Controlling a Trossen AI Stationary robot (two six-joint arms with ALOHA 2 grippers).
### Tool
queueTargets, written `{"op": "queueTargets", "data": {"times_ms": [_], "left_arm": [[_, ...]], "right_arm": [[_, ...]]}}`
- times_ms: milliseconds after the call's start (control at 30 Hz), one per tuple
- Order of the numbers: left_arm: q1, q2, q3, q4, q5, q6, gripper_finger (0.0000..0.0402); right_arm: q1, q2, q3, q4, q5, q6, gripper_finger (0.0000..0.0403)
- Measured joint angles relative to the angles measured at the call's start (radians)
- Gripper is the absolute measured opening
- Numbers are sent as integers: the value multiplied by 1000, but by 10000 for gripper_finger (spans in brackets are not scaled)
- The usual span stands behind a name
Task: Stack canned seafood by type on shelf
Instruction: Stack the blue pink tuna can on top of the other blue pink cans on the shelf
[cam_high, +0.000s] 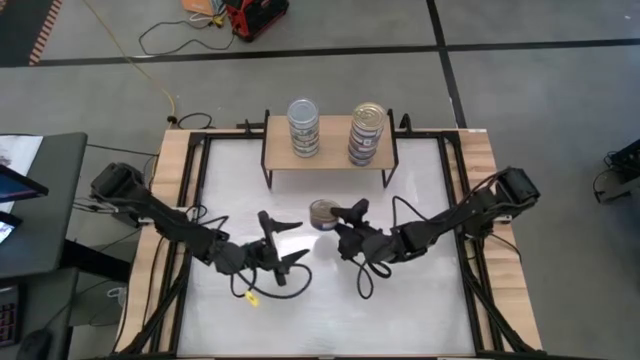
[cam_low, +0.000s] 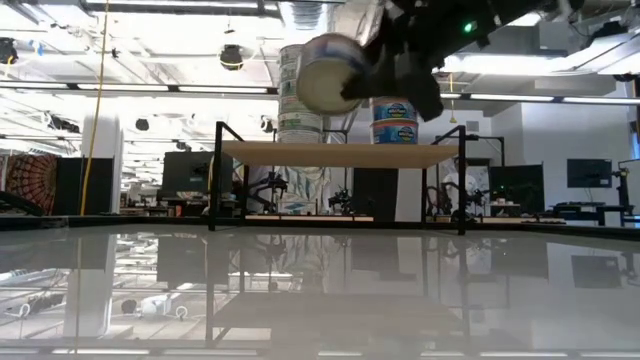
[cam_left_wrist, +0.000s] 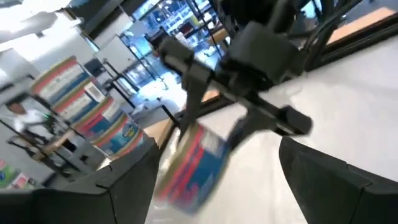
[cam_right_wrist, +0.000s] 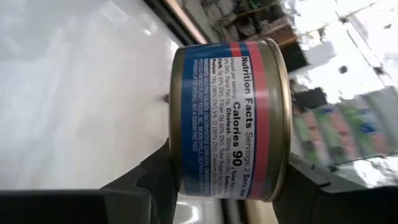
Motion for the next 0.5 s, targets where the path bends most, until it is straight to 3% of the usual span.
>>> {"op": "queueTargets", "data": {"times_ms": [300, 500], "left_arm": [[8, -127, -66, -98, 108, -288, 319], [36, -140, -125, -92, 182, -387, 317]], "right_arm": [[69, -115, 0, -10, 116, -190, 224], [92, -178, 10, 74, 144, -463, 222]]}}
